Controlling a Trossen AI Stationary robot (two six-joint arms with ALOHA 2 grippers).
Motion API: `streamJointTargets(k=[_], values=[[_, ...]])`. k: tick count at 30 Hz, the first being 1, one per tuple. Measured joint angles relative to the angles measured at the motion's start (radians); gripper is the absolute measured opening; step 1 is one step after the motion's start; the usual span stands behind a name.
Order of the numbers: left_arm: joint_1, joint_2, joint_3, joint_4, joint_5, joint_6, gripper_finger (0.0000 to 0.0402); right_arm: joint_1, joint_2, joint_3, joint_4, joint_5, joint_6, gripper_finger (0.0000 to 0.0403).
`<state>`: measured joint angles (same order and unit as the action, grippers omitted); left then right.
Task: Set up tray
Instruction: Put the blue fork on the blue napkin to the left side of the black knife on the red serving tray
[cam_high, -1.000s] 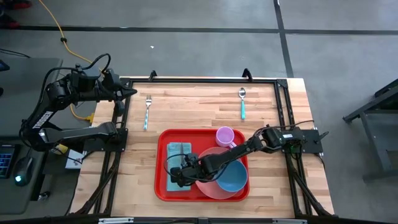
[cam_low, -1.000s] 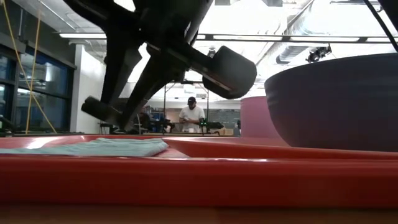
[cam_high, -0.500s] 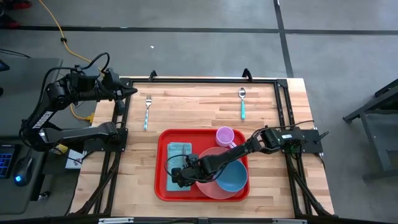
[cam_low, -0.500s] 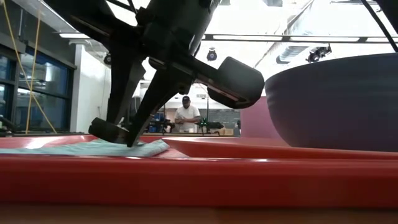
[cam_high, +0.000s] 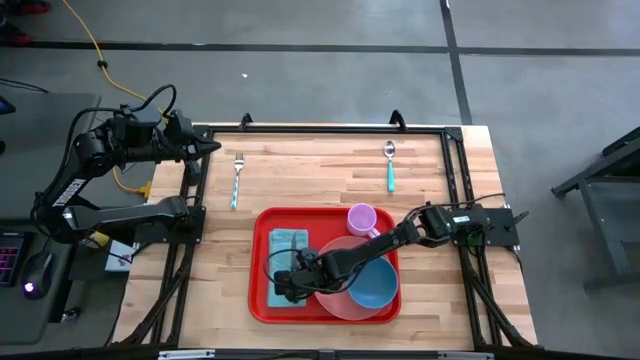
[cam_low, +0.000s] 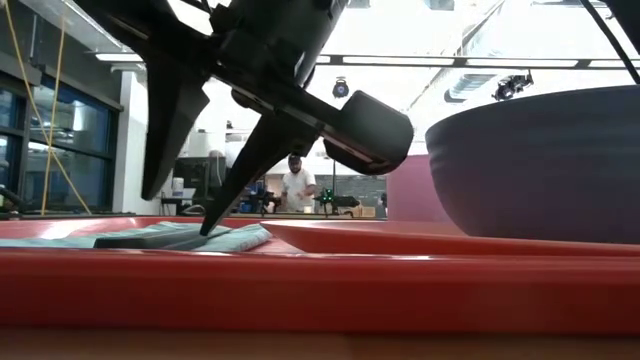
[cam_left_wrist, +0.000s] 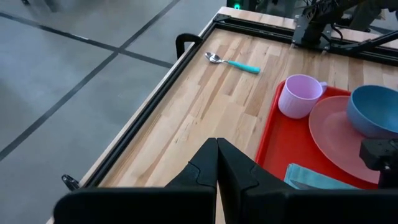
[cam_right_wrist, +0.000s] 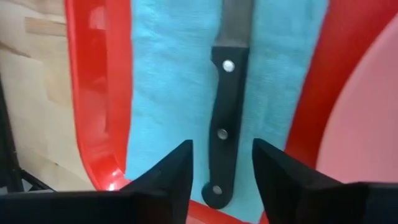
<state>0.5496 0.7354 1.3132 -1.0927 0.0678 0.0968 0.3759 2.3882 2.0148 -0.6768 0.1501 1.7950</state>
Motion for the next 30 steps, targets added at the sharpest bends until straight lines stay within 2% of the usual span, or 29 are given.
streamJointTargets(k=[9, 17, 22, 27, 30], values=[[0.0, 0.0, 0.0, -0.001, 0.006, 0.003, 0.0035, 0.002, -0.002, 0.0, 0.032, 0.038, -0.033, 0.0172], [0.0, 0.0, 0.0, -0.002, 0.009, 0.003, 0.0035, 0.003, -0.056, 0.0, 0.038, 0.095, -0.098, 0.0163], [0.0, 0.0, 0.0, -0.002, 0.01, 0.002, 0.0035, 0.0, -0.134, 0.0, 0.046, 0.197, -0.206, 0.0154], [0.0, 0.0, 0.0, -0.001, 0.012, 0.002, 0.0035, -0.028, -0.229, 0.0, 0.052, 0.321, -0.385, 0.0148], [0.0, 0.0, 0.0, -0.001, 0.013, 0.003, 0.0035, -0.071, -0.289, 0.0, 0.058, 0.356, -0.509, 0.0146]])
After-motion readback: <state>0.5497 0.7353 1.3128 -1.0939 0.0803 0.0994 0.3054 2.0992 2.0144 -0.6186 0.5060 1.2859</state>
